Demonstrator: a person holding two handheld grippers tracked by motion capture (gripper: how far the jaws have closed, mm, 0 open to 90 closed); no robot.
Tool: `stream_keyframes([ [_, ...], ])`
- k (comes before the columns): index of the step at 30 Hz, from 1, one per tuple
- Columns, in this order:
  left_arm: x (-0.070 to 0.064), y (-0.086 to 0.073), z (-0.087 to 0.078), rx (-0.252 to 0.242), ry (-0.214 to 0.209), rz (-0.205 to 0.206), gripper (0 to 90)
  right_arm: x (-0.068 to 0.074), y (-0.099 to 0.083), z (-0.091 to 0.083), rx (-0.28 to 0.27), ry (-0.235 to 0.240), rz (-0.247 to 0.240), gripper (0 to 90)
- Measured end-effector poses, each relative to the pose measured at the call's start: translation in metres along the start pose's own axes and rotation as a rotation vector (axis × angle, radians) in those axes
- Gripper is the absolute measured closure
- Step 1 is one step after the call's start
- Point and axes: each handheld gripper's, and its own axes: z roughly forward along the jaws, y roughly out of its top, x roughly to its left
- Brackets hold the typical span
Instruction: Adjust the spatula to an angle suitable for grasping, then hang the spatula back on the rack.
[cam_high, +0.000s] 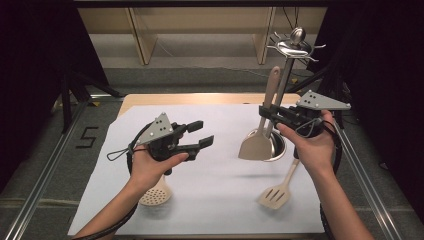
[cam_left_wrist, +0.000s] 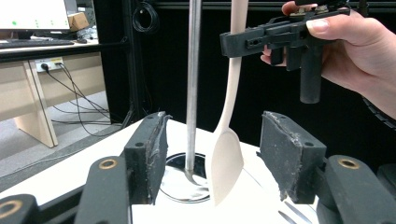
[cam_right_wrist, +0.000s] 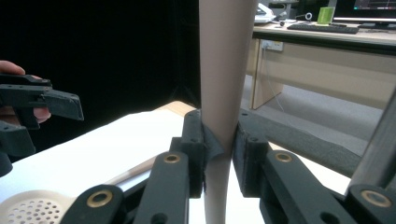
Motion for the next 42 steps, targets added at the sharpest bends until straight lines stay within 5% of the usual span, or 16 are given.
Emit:
stream_keyframes([
  [18,0.008,0.002,-0.010,-0.015,0.034,-0.015,40.9,-0.007,0.012,-0.006,-0.027,-0.039,0.012,77.3],
  [20,0.008,0.003,-0.011,-0.016,0.037,-0.016,40.9,-0.006,0.013,-0.006,-0.010,-0.030,0.048,77.3],
  [26,0.009,0.004,-0.010,-0.019,0.045,-0.012,40.8,-0.010,0.014,-0.002,-0.011,-0.028,0.053,77.3],
  [33,0.007,0.005,-0.008,-0.021,0.023,-0.009,40.8,-0.008,0.016,-0.006,0.018,-0.078,0.098,77.3],
  [42,0.007,0.006,-0.010,-0.031,0.017,-0.001,40.8,-0.006,0.017,-0.002,0.024,-0.133,0.063,77.3],
])
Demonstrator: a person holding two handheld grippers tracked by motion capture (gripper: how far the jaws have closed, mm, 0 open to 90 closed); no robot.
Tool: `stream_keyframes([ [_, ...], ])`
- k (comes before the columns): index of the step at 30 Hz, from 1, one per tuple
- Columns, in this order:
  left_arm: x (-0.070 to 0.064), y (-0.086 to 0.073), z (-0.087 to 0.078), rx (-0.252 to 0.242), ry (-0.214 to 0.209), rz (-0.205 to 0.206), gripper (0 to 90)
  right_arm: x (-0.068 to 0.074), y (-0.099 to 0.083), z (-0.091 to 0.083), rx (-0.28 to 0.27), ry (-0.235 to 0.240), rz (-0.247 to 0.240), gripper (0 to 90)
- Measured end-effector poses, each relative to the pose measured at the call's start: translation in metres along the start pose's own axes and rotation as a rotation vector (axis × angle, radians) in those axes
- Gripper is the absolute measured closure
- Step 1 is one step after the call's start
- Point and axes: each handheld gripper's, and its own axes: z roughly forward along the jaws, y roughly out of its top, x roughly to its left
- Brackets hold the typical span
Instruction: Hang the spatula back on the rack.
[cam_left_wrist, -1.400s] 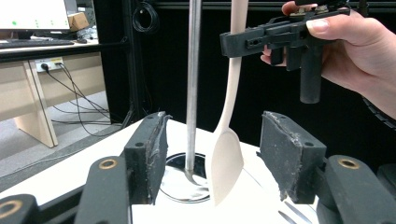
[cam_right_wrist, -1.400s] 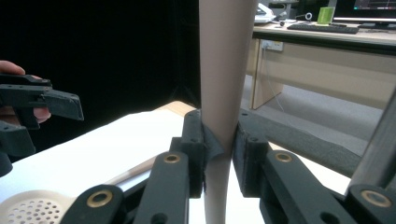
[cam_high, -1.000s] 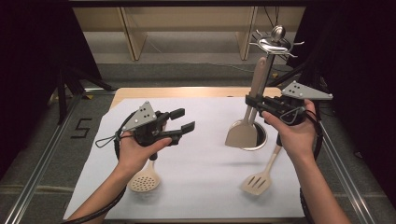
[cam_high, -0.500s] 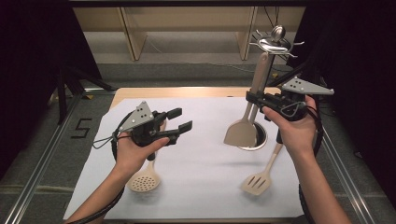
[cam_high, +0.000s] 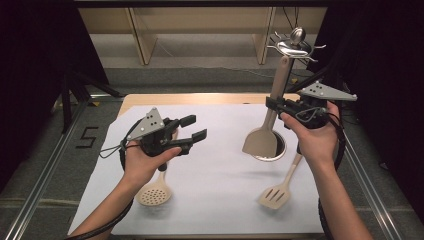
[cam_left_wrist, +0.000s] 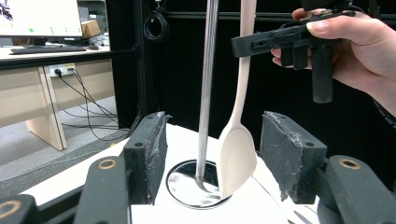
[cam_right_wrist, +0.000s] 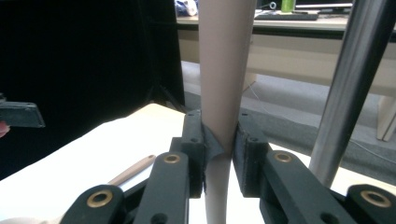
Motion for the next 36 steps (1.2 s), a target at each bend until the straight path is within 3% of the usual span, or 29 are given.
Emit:
stream_keyframes([
  [1,0.000,0.000,0.000,0.001,0.000,0.001,40.8,0.001,0.000,0.000,0.016,0.008,0.025,77.3],
  [14,-0.002,0.000,0.002,0.003,-0.002,0.003,40.8,-0.001,0.000,0.001,0.028,-0.042,0.040,77.3],
  [18,-0.002,0.000,0.001,0.002,-0.003,0.003,40.8,-0.004,-0.003,0.003,0.047,-0.049,0.074,77.3],
  [29,-0.003,-0.002,0.002,0.008,-0.005,-0.004,40.7,-0.008,-0.004,0.005,0.041,-0.047,0.050,77.1],
  [31,-0.003,-0.002,0.002,0.008,-0.003,-0.005,40.7,-0.010,-0.005,0.005,0.033,-0.050,0.025,76.9],
  [32,-0.002,-0.002,0.002,0.007,-0.002,-0.006,40.6,-0.009,-0.006,0.004,0.032,-0.053,0.039,76.6],
  [36,-0.001,-0.001,0.000,0.004,-0.003,-0.004,40.6,-0.010,-0.006,-0.003,0.012,-0.039,0.034,67.6],
])
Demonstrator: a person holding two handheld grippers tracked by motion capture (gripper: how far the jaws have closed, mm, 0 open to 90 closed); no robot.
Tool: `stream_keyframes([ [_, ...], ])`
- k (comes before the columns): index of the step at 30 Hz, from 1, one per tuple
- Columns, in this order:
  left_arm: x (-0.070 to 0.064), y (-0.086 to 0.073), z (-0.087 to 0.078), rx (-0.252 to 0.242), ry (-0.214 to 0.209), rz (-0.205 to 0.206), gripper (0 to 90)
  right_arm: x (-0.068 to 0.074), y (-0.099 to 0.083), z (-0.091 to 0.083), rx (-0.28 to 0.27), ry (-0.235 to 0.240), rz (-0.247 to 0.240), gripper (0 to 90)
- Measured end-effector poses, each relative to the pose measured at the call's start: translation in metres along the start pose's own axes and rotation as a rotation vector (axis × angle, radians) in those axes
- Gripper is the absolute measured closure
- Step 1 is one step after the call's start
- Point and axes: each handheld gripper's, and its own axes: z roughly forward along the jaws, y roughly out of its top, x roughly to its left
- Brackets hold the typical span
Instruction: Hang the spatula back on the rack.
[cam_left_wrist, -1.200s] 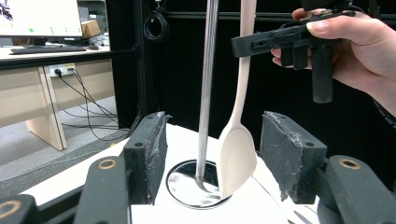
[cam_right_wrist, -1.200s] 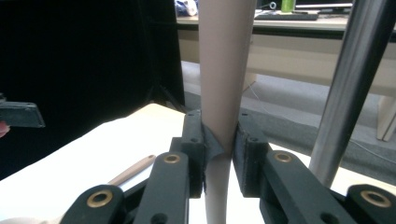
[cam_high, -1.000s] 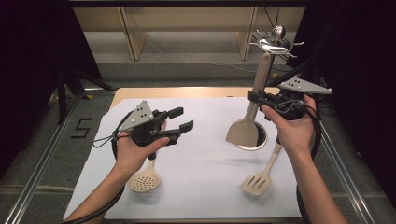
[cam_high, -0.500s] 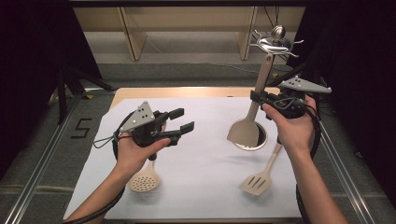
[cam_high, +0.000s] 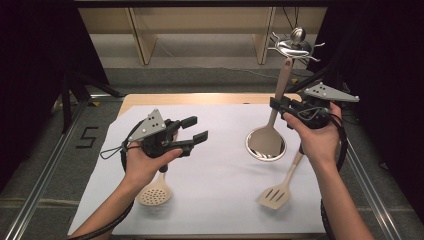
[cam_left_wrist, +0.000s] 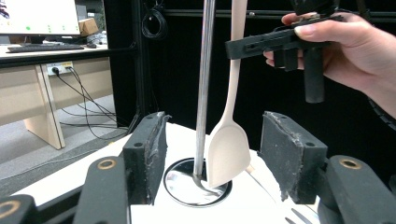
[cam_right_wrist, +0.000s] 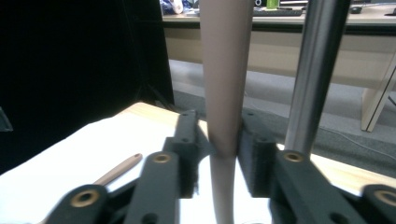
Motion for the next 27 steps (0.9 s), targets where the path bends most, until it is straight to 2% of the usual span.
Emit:
stream_keyframes([
  [5,0.001,0.001,-0.001,-0.003,0.007,-0.002,39.6,0.000,0.009,-0.021,-0.080,-0.037,-0.001,64.8],
  [7,0.001,0.001,-0.001,-0.003,0.008,-0.004,39.0,-0.001,0.012,-0.029,-0.109,-0.036,0.001,71.0],
  [8,0.001,0.001,-0.001,-0.003,0.009,-0.006,38.8,-0.002,0.013,-0.032,-0.128,-0.038,-0.016,76.9],
  [9,0.001,0.001,-0.001,-0.002,0.009,-0.008,38.6,-0.002,0.014,-0.036,-0.140,-0.054,-0.025,83.5],
  [10,0.001,0.001,-0.001,-0.003,0.010,-0.010,38.4,-0.004,0.014,-0.039,-0.146,-0.075,-0.054,88.2],
  [11,0.001,0.001,-0.002,-0.004,0.011,-0.009,38.1,-0.004,0.015,-0.042,-0.143,-0.088,-0.059,90.0],
  [16,0.001,0.002,-0.002,-0.008,0.028,-0.009,36.4,-0.009,0.019,-0.050,-0.203,-0.141,-0.087,90.0],
  [17,0.002,0.002,-0.002,-0.008,0.029,-0.009,36.2,-0.011,0.020,-0.052,-0.213,-0.155,-0.104,90.0],
  [18,0.002,0.003,-0.002,-0.009,0.029,-0.009,36.0,-0.011,0.020,-0.054,-0.224,-0.168,-0.092,90.0],
  [20,0.003,0.004,-0.001,-0.014,0.031,-0.012,35.7,-0.016,0.021,-0.057,-0.255,-0.204,-0.112,90.0],
  [23,0.006,0.003,-0.002,-0.012,0.037,-0.014,35.5,-0.024,0.022,-0.061,-0.270,-0.228,-0.103,90.0],
  [24,0.006,0.003,-0.002,-0.010,0.040,-0.017,35.5,-0.028,0.023,-0.063,-0.274,-0.224,-0.088,90.0],
  [26,0.007,0.001,-0.002,-0.006,0.044,-0.023,35.6,-0.033,0.023,-0.064,-0.280,-0.236,-0.090,90.0],
  [27,0.007,0.001,-0.002,-0.006,0.045,-0.024,35.5,-0.034,0.023,-0.065,-0.276,-0.227,-0.086,90.0],
])
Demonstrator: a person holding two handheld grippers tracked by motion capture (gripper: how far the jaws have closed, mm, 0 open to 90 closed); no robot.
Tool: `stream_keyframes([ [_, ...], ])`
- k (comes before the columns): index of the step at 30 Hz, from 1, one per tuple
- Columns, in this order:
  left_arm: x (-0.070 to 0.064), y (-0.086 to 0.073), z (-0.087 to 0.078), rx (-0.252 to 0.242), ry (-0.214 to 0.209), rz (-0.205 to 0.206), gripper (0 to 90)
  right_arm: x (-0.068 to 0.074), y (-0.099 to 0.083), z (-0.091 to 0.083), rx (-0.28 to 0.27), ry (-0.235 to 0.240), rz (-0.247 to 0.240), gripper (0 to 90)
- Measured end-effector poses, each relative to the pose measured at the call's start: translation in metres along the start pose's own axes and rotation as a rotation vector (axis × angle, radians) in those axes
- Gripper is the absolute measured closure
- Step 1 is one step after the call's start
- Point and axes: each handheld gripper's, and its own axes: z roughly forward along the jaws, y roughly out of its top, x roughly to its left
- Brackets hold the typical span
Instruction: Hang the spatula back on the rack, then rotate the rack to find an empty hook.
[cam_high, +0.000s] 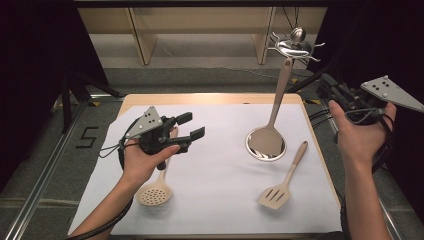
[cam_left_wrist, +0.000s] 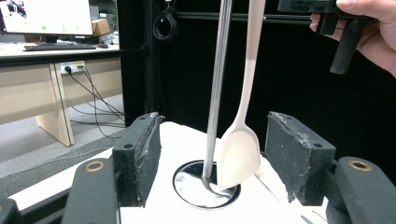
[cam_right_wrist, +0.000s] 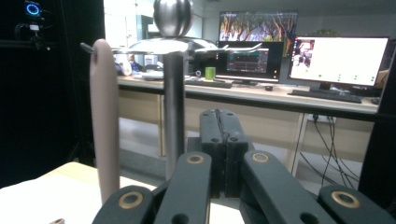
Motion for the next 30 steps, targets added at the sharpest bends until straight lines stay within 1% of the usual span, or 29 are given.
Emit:
stream_keyframes([
  [1,0.000,-0.001,0.000,0.002,0.001,-0.007,35.6,-0.001,0.000,0.001,-0.002,0.001,-0.006,90.0],
  [2,-0.001,-0.001,0.000,0.003,0.005,-0.015,35.6,0.000,-0.001,0.001,0.000,0.003,0.011,90.0],
  [4,0.000,-0.002,0.000,0.005,0.004,-0.011,35.6,-0.001,-0.002,0.002,-0.005,-0.002,0.001,90.0],
  [7,-0.002,-0.002,-0.001,0.005,0.002,-0.016,35.6,0.000,-0.001,0.002,-0.011,-0.011,0.010,90.0],
  [8,-0.002,-0.002,-0.002,0.005,0.004,-0.018,35.6,-0.002,-0.001,0.001,-0.015,-0.014,-0.004,90.0],
  [9,-0.002,-0.002,-0.002,0.003,-0.001,-0.011,35.6,-0.001,0.000,0.000,-0.020,-0.016,0.009,90.0],
  [12,-0.003,-0.002,-0.004,0.000,-0.001,-0.012,35.6,-0.002,0.003,0.000,-0.036,-0.025,-0.007,90.0],
  [13,-0.003,-0.002,-0.005,0.002,0.003,-0.016,35.7,-0.001,0.004,0.000,-0.034,-0.029,-0.004,90.0],
  [15,-0.002,-0.003,-0.005,0.006,0.004,-0.011,35.7,-0.001,0.007,0.000,-0.038,-0.021,-0.006,90.0],
  [16,-0.001,-0.003,-0.005,0.006,0.008,-0.013,35.7,-0.001,0.008,0.001,-0.049,-0.028,-0.015,90.0],
  [17,-0.001,-0.003,-0.005,0.006,0.013,-0.016,35.7,-0.001,0.009,0.001,-0.041,-0.019,-0.015,90.0],
  [18,-0.001,-0.003,-0.006,0.006,0.016,-0.016,35.7,-0.001,0.010,0.003,-0.055,-0.024,-0.017,90.0],
  [19,-0.001,-0.003,-0.006,0.006,0.018,-0.014,35.7,-0.001,0.011,0.003,-0.049,-0.022,-0.019,90.0],
  [21,-0.001,-0.003,-0.006,0.005,0.021,-0.012,35.8,-0.003,0.013,0.005,-0.059,-0.020,-0.012,90.0],
  [22,0.000,-0.002,-0.006,0.006,0.022,-0.015,35.8,-0.004,0.015,0.006,-0.051,-0.016,-0.010,90.0],
  [25,0.001,-0.003,-0.003,0.011,0.022,-0.015,35.9,-0.006,0.021,0.009,-0.059,-0.026,-0.026,90.0],
  [30,0.001,-0.004,0.000,0.018,0.006,-0.009,35.9,-0.005,0.034,0.010,-0.066,-0.032,-0.054,90.0],
])
